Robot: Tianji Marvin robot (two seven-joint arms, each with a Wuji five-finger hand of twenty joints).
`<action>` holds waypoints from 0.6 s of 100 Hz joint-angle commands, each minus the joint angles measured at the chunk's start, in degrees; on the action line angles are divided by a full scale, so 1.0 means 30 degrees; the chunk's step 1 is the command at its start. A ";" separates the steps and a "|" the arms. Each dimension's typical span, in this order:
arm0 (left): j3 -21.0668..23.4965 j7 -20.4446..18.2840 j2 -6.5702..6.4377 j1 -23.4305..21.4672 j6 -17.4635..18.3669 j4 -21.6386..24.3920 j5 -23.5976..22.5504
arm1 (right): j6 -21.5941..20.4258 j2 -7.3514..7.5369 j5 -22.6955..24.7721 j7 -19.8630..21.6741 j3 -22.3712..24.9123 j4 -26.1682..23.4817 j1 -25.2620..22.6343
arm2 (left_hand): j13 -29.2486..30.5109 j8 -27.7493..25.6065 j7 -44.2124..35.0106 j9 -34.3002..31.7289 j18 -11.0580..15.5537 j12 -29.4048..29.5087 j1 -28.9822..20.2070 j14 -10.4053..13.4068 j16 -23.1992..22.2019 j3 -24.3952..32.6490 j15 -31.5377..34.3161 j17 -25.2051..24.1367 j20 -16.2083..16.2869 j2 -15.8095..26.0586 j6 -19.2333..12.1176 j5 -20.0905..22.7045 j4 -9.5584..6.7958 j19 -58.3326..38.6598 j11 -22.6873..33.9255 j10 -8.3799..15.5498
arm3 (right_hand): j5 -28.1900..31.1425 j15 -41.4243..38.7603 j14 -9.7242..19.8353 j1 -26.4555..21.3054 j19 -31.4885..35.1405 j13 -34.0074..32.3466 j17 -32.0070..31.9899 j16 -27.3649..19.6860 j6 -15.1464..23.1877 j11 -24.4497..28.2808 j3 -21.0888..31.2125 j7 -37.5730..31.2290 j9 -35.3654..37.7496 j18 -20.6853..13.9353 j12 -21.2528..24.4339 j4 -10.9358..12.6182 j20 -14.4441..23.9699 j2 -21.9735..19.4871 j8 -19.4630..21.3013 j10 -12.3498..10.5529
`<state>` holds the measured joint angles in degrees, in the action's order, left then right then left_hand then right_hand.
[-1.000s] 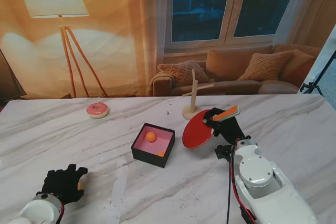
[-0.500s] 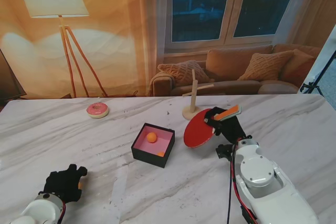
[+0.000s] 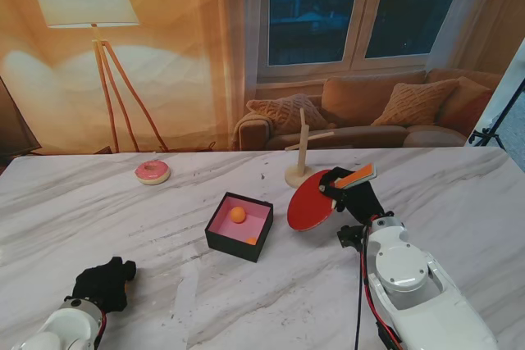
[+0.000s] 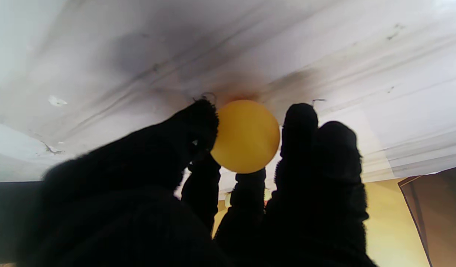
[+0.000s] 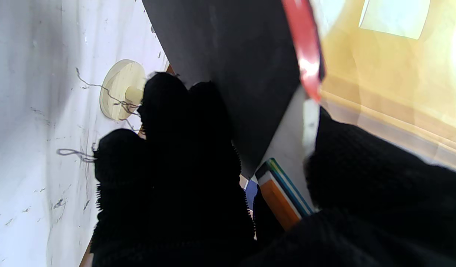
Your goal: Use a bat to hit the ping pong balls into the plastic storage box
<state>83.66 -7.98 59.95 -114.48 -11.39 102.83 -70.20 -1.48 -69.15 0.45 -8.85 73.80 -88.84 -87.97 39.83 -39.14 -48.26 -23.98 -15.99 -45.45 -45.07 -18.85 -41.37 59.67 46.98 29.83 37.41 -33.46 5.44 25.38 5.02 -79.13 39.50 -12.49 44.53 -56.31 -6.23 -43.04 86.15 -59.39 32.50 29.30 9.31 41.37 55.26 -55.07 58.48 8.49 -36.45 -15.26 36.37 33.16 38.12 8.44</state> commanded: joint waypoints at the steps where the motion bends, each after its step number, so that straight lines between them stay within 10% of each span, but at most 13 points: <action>1: -0.0065 -0.0036 0.0027 -0.0094 0.0070 -0.0280 0.0013 | 0.0003 -0.0034 0.0040 0.0212 0.0012 -0.0023 0.0035 | 0.0910 -0.0032 -0.0502 -0.0690 0.1073 -0.0402 -0.0830 -0.0477 0.0088 0.0976 0.0362 0.0699 -0.0313 -0.0421 -0.0174 0.0715 0.0414 -0.0686 0.0495 0.0041 | 0.3603 0.0300 0.1740 -0.2141 0.0185 0.0789 -0.0061 0.0037 0.1189 0.0019 0.2028 -0.2144 0.0459 -0.0900 0.0058 0.0536 0.0168 -0.2005 0.0743 -0.3929; 30: -0.0147 0.0003 0.0055 -0.0059 -0.0261 -0.0250 0.0137 | -0.0014 -0.0045 0.0054 0.0154 0.0010 -0.0024 0.0020 | 0.2889 0.1538 -0.2845 -0.3705 0.1645 -0.3314 -0.3351 -0.0219 -0.0766 0.0487 0.0133 0.2289 -0.1866 -0.1774 -0.0070 0.2376 0.2602 -0.1272 0.0101 -0.0353 | 0.3602 0.0279 0.1723 -0.2142 0.0199 0.0777 -0.0055 0.0046 0.1183 0.0032 0.2033 -0.2139 0.0479 -0.0915 0.0056 0.0537 0.0173 -0.2001 0.0736 -0.3921; 60: 0.0109 0.0304 0.0113 -0.0135 -0.0225 -0.0006 0.0261 | -0.0033 -0.0041 0.0075 0.0155 0.0019 -0.0020 0.0019 | 0.3945 0.1939 -0.4951 -0.6479 0.1436 -0.5268 -0.4724 -0.0332 -0.0730 -0.0236 0.0745 0.3168 -0.2332 -0.2535 -0.0921 0.3627 0.2739 -0.1987 -0.1333 0.0132 | 0.3599 0.0280 0.1740 -0.2144 0.0190 0.0768 -0.0072 0.0046 0.1186 0.0032 0.2034 -0.2140 0.0478 -0.0921 0.0059 0.0539 0.0168 -0.1998 0.0734 -0.3919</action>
<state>83.45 -6.56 60.06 -114.19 -12.41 102.33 -69.53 -1.61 -69.16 0.63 -8.99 73.79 -88.74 -87.94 49.16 -33.18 -60.56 -38.09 -16.05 -58.16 -52.89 -17.82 -43.12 56.98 47.62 38.03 31.02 -41.29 3.27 34.52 13.32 -82.92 30.68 -12.67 44.53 -56.31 -6.23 -43.04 86.15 -59.40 32.50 29.30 9.31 41.37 55.26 -55.07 58.48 8.48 -36.45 -15.26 36.37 33.16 38.12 8.44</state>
